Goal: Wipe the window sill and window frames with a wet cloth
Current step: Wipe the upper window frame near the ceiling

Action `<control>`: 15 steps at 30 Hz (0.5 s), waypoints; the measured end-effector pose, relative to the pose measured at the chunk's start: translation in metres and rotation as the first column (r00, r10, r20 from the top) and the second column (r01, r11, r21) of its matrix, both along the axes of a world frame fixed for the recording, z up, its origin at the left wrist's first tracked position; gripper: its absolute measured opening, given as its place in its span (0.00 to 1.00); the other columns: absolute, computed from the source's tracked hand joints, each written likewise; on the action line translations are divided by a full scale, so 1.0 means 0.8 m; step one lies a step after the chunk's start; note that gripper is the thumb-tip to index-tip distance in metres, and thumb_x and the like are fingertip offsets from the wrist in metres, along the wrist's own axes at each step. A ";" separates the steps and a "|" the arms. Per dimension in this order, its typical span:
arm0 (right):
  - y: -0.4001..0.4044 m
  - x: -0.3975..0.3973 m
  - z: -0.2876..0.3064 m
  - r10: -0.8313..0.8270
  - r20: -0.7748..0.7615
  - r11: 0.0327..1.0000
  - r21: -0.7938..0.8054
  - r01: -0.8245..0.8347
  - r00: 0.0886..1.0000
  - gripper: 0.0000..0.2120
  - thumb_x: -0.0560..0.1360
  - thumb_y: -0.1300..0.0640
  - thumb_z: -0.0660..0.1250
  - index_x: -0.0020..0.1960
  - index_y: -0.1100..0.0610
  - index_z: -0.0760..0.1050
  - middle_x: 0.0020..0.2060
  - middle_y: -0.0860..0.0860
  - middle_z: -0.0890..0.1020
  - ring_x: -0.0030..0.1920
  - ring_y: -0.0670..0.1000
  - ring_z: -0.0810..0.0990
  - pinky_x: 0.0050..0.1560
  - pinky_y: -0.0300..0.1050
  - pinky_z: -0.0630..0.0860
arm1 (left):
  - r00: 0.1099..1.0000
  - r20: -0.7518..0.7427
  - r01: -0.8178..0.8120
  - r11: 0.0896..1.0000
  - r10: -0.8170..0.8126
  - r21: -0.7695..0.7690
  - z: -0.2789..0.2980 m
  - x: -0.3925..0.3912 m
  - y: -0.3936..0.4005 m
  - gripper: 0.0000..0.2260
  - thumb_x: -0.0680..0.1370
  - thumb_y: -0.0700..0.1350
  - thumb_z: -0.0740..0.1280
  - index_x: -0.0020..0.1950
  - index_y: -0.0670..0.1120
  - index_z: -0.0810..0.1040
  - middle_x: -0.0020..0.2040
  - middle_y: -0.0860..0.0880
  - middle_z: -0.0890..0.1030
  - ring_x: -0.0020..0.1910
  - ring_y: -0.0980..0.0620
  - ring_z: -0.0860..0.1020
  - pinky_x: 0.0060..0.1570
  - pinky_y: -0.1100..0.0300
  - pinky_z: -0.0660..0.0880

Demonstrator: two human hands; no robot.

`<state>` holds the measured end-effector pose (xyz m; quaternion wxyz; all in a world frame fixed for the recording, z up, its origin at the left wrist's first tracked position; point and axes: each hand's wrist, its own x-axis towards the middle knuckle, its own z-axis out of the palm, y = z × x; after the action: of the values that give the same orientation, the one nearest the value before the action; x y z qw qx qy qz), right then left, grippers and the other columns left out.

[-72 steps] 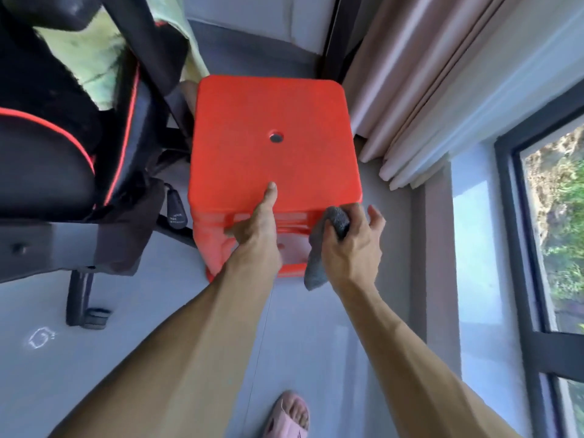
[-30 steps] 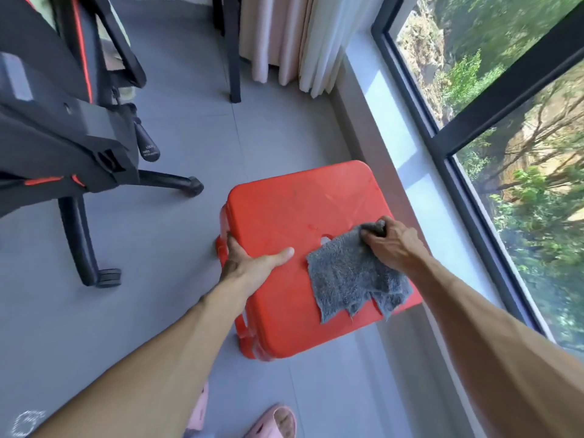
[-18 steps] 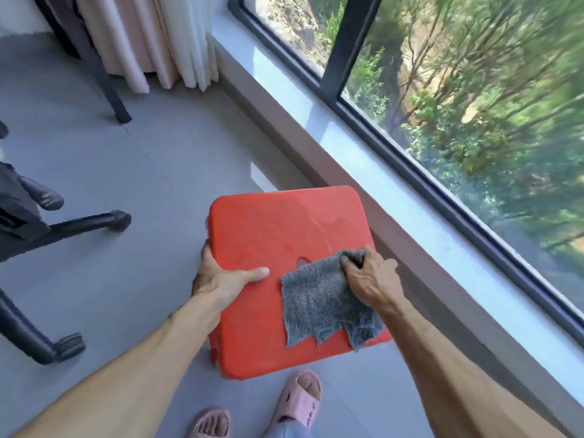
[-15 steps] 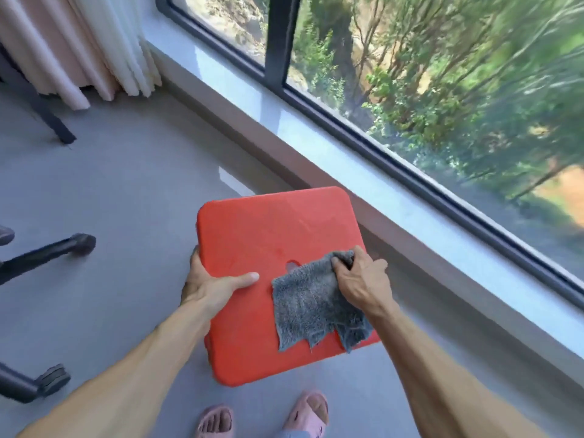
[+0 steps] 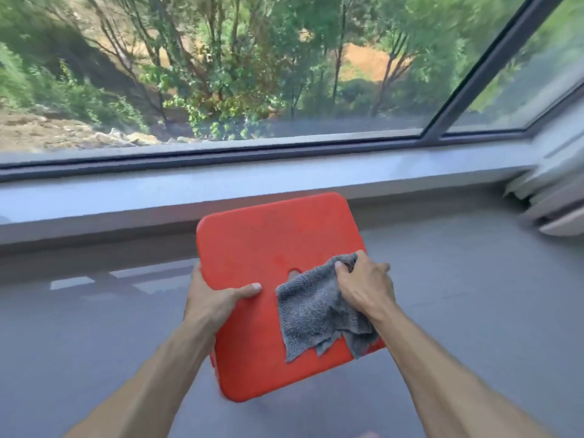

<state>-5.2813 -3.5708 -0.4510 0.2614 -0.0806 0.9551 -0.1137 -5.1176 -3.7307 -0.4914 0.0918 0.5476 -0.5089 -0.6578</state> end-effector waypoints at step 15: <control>0.377 -0.444 0.030 -0.334 -0.086 0.935 0.092 0.342 0.939 0.19 0.81 0.45 0.57 0.67 0.54 0.68 0.60 0.61 0.68 0.54 0.63 0.76 0.51 0.49 0.70 | 0.945 -0.035 0.326 0.938 -0.325 0.117 -0.007 -0.518 0.332 0.45 0.56 0.42 0.85 0.68 0.49 0.67 0.55 0.49 0.80 0.51 0.48 0.80 0.58 0.46 0.77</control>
<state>-5.6363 -3.2692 -0.4272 0.2088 0.0947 0.9678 -0.1036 -5.5322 -3.4654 -0.4974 -0.0481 0.4556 -0.5508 -0.6977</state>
